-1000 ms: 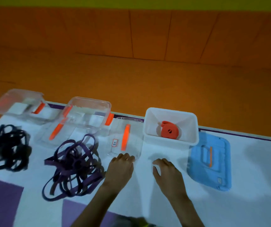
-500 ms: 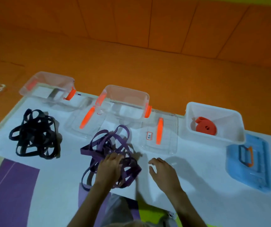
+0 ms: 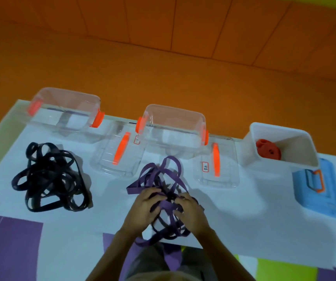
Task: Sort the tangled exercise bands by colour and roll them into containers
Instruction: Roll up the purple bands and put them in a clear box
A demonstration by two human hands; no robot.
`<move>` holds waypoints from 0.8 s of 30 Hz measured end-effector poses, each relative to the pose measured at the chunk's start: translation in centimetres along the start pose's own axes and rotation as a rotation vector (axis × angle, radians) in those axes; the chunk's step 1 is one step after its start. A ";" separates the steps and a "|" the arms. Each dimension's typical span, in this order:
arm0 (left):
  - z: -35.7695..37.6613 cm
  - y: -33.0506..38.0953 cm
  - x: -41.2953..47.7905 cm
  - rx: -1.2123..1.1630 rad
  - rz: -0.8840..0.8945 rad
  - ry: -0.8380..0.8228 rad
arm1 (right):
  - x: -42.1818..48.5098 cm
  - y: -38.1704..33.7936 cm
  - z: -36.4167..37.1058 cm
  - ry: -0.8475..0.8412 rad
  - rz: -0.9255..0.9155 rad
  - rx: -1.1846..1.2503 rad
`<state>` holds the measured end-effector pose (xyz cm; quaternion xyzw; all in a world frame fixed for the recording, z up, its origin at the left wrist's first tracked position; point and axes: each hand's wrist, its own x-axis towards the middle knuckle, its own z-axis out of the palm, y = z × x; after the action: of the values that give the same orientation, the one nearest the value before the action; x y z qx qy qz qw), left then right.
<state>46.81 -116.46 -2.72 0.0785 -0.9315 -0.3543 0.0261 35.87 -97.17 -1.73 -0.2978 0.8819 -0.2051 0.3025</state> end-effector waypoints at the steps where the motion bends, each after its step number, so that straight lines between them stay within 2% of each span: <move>1: -0.6 0.0 -0.1 0.001 -0.015 0.051 | 0.1 -0.4 -0.1 0.026 0.007 0.040; 6: -2.9 1.2 0.4 -0.012 -0.150 0.267 | -0.3 -2.5 -2.5 0.208 0.004 0.281; 8: -4.4 2.4 1.4 -0.191 -0.191 0.287 | -0.8 -4.4 -4.3 0.267 -0.018 0.397; 11: -7.3 4.6 3.1 -0.563 -0.243 0.238 | -1.2 -7.4 -7.5 0.344 -0.034 0.610; 13: -9.0 5.8 4.2 -0.656 -0.252 0.229 | -1.1 -9.1 -9.5 0.427 -0.065 0.687; 15: -10.2 6.5 5.2 -0.650 -0.243 0.173 | -1.0 -10.6 -11.5 0.471 -0.116 0.752; 17: -11.0 7.5 5.6 -0.655 -0.212 0.028 | -1.2 -12.4 -13.3 0.504 -0.153 0.823; 20: -11.9 10.1 6.0 -0.791 -0.162 -0.121 | -1.4 -14.7 -15.3 0.501 -0.203 0.977; 22: -12.1 11.3 6.6 -0.810 -0.156 -0.116 | -1.1 -15.6 -15.9 0.486 -0.218 1.007; 24: -12.4 11.5 7.3 -0.739 -0.164 -0.022 | -0.8 -15.7 -15.9 0.527 -0.252 0.928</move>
<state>39.43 -117.29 14.14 0.1343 -0.7318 -0.6680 0.0144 32.20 -105.35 18.76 -0.1750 0.7023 -0.6749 0.1440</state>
